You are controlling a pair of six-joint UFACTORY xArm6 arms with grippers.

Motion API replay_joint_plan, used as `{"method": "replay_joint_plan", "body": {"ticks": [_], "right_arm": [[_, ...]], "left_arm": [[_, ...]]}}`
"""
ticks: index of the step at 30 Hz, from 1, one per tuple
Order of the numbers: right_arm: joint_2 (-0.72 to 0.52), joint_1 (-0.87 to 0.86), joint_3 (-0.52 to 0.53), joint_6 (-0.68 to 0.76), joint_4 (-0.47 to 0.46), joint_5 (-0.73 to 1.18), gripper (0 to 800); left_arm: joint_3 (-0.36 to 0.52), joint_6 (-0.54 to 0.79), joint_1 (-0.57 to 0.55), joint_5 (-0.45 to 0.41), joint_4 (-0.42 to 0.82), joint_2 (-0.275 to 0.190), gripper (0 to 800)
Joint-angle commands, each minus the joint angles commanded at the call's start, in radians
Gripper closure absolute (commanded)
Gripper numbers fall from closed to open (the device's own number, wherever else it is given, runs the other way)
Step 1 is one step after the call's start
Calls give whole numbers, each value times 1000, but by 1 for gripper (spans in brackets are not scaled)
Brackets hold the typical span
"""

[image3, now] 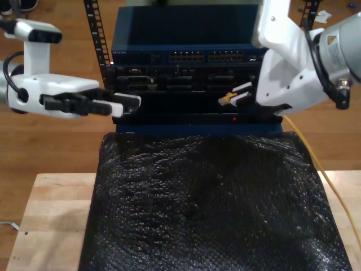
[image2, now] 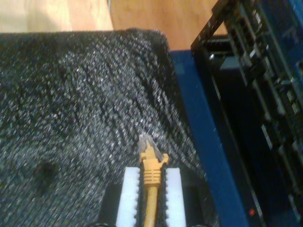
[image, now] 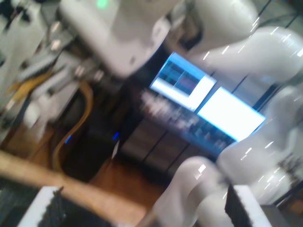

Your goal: Grab the cable and plug it in

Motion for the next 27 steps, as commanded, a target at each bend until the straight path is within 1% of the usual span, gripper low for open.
{"method": "replay_joint_plan", "body": {"ticks": [5,7,12,15,20,24,27], "right_arm": [[37,-28,-20,6,-25,64,800],[52,-34,-21,17,-41,75,800],[80,-35,-21,64,-138,87,800],[91,-34,-20,75,-175,87,800],[120,-34,-20,77,-198,87,800],[137,-34,-20,78,-218,87,800],[144,-34,-17,77,-221,87,800]], "left_arm": [[-31,40,0,-60,138,-38,5],[-43,43,0,-66,193,-48,5],[-71,68,0,-68,342,-72,5],[-81,120,0,-69,434,-97,5],[-77,215,2,-66,565,-147,3],[-48,318,11,-64,703,-195,3],[-11,410,46,-66,802,-221,2]]}}
